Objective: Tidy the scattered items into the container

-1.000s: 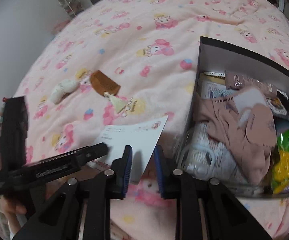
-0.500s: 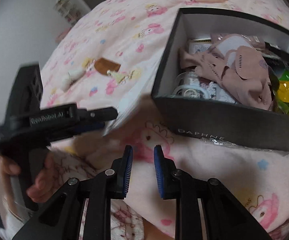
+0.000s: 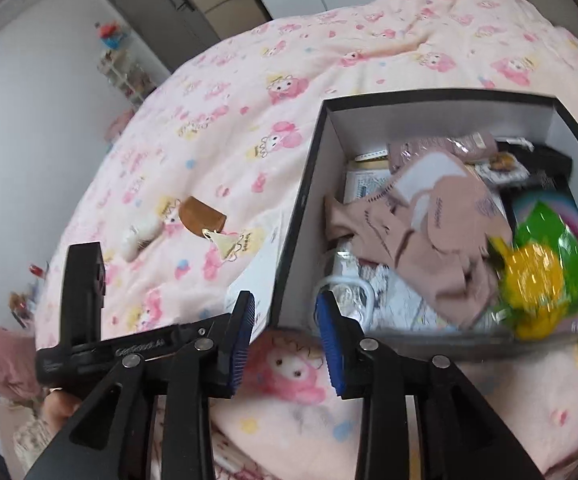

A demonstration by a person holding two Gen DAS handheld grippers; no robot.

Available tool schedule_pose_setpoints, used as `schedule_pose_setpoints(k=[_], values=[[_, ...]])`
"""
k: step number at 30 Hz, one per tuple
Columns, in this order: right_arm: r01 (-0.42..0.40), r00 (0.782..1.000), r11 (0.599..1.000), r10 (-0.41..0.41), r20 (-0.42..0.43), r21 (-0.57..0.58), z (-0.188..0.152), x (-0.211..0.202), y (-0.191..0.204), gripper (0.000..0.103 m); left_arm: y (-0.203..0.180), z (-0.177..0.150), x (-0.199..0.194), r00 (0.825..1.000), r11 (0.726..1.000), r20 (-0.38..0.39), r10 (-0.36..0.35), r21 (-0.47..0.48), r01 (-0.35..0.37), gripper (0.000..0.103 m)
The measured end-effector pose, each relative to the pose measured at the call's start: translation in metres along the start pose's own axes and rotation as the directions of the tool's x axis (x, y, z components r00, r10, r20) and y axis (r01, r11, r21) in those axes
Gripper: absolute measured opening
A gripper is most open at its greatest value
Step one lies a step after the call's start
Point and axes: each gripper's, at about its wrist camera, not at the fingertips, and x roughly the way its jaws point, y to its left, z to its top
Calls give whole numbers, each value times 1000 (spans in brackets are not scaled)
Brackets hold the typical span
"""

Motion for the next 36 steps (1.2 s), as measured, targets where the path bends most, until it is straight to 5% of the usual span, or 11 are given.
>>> schedule_pose_setpoints(k=[4, 9, 15, 20, 29, 32, 36], values=[[-17, 1000, 999, 16, -27, -36, 2, 12, 10, 29, 2, -1, -3, 1000, 1000, -5, -22, -2, 22, 53], [84, 996, 991, -84, 0, -107, -7, 14, 22, 17, 1, -3, -5, 999, 999, -5, -38, 2, 38, 53], [52, 998, 990, -49, 24, -132, -15, 3, 32, 11, 0, -6, -8, 1000, 1000, 0, -28, 3, 28, 53], [-31, 999, 988, 33, 15, -152, -18, 1, 51, 10, 11, -5, -59, 982, 997, 190, -11, -70, 25, 53], [-115, 993, 946, 111, -32, -304, -20, 26, 117, 10, 26, 12, -130, 956, 992, 277, -99, -43, 115, 58], [-158, 985, 937, 126, -119, -313, -29, 51, 124, 10, 42, 11, -141, 931, 989, 361, -48, -114, 95, 57], [-177, 974, 939, 124, -191, -295, -41, 70, 119, 10, 51, 15, -142, 914, 989, 394, 102, -141, -49, 57]])
